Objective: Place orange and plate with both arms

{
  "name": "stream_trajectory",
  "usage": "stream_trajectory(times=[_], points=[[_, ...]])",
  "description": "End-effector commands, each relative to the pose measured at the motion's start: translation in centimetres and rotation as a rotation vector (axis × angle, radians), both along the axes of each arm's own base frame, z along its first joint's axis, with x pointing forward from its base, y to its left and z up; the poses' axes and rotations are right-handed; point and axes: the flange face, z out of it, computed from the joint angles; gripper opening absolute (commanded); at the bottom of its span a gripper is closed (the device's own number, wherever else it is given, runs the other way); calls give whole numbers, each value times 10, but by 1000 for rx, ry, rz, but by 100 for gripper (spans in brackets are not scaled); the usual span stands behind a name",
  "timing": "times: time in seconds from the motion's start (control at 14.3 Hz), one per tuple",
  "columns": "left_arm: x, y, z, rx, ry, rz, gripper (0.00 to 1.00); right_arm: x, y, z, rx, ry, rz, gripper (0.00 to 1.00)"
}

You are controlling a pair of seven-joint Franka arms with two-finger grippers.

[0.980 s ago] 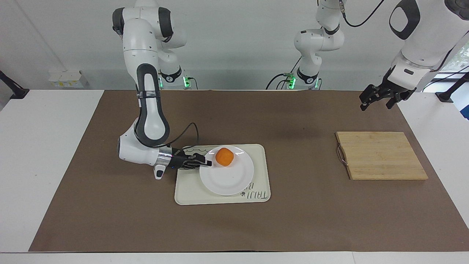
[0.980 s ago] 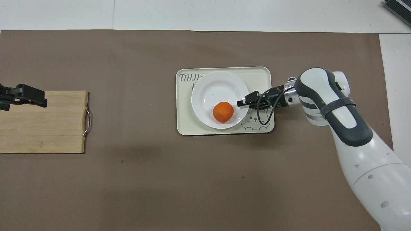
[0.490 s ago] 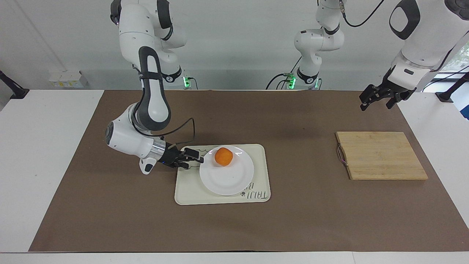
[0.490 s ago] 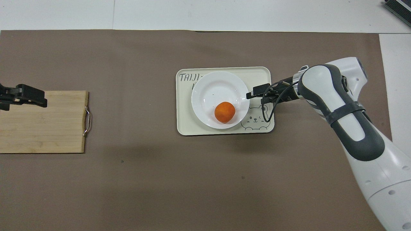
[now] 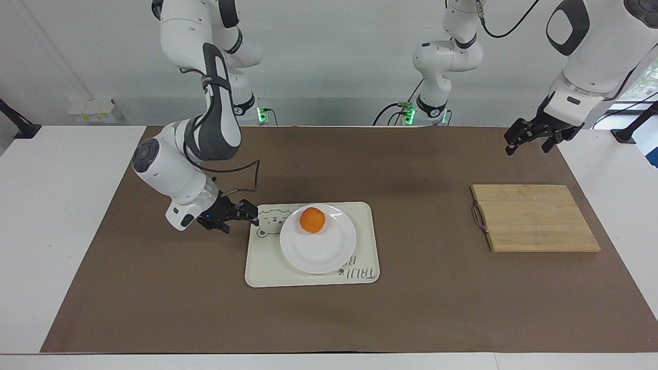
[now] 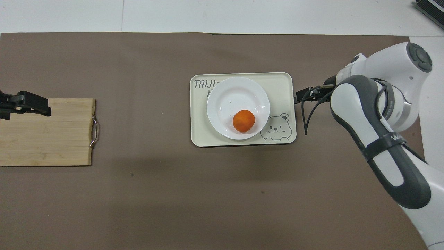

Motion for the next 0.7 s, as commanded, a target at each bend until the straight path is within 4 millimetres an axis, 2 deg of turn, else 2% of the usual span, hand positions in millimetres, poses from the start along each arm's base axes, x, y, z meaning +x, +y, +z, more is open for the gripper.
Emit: stream_trajectory(times=[0.0, 0.21, 0.42, 0.63], points=[[1, 1, 3, 19, -11, 11, 100, -17, -11, 27, -86, 35, -55, 100], [1, 1, 3, 19, -11, 11, 100, -35, -32, 52, -121, 87, -95, 100], [1, 1, 3, 19, -11, 11, 100, -48, -72, 72, -150, 105, -124, 100], [1, 1, 3, 19, -11, 11, 100, -61, -88, 111, -197, 61, -135, 100]])
